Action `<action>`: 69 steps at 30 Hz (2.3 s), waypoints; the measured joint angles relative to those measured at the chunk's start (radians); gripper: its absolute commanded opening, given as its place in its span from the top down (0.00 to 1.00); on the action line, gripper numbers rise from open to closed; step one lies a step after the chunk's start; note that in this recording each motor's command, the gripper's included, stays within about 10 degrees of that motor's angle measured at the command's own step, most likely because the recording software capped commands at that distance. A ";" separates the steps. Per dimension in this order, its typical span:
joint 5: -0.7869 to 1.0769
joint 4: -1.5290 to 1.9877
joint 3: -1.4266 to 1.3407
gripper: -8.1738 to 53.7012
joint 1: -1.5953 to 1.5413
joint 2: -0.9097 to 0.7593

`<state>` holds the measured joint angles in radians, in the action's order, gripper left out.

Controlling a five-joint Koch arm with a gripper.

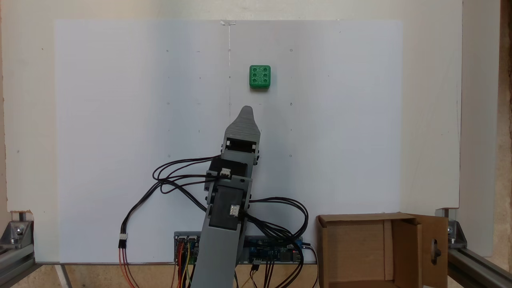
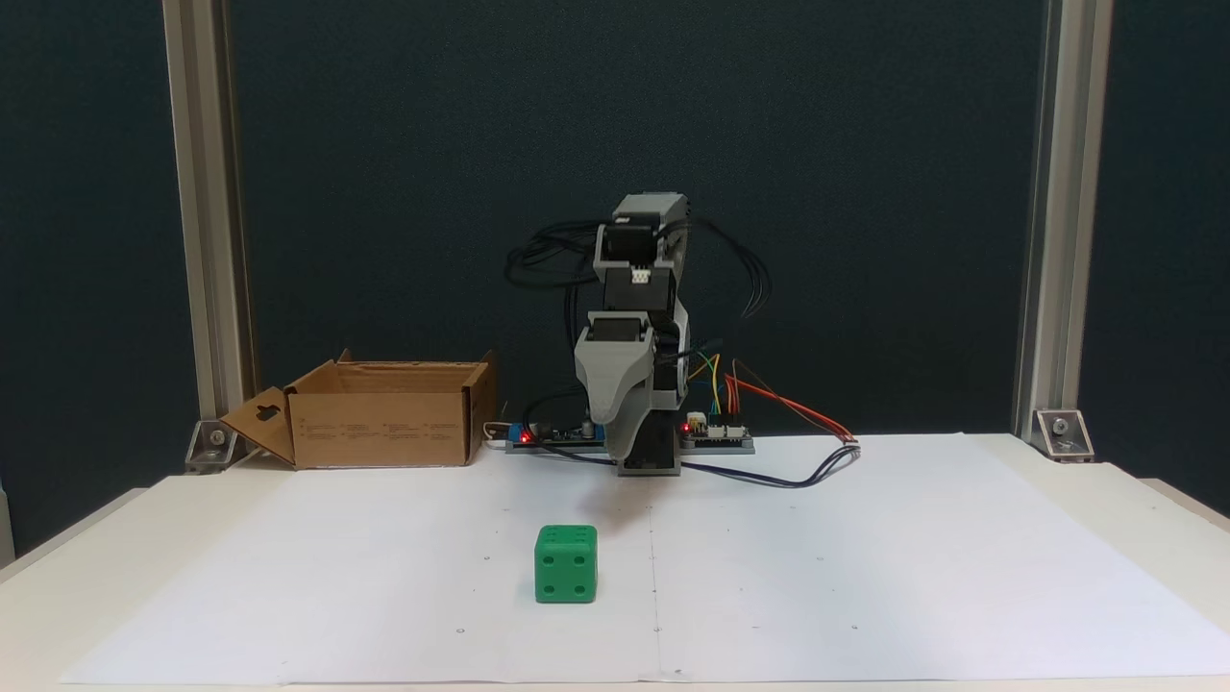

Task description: Grasp a green dice and put it in the bin.

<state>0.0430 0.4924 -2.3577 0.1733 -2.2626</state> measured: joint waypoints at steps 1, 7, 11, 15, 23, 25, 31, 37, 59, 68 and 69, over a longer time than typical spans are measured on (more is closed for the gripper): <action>-0.005 0.026 0.014 0.17 0.000 -0.002; -0.021 0.101 0.155 0.17 0.000 0.049; -0.023 0.123 0.287 0.17 0.003 0.155; -0.028 0.176 0.434 0.17 0.008 0.276; -0.028 0.253 0.646 0.17 0.021 0.492; -0.028 0.273 0.703 0.17 0.026 0.532; 0.046 0.350 0.816 0.17 0.035 0.627; 0.163 0.396 0.824 0.16 0.037 0.643; 0.196 0.403 0.902 0.16 0.055 0.828; 0.196 0.403 0.942 0.16 0.054 0.887; 0.196 0.405 0.954 0.16 0.054 0.894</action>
<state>0.2393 0.8974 -1.4036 0.2270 -1.3683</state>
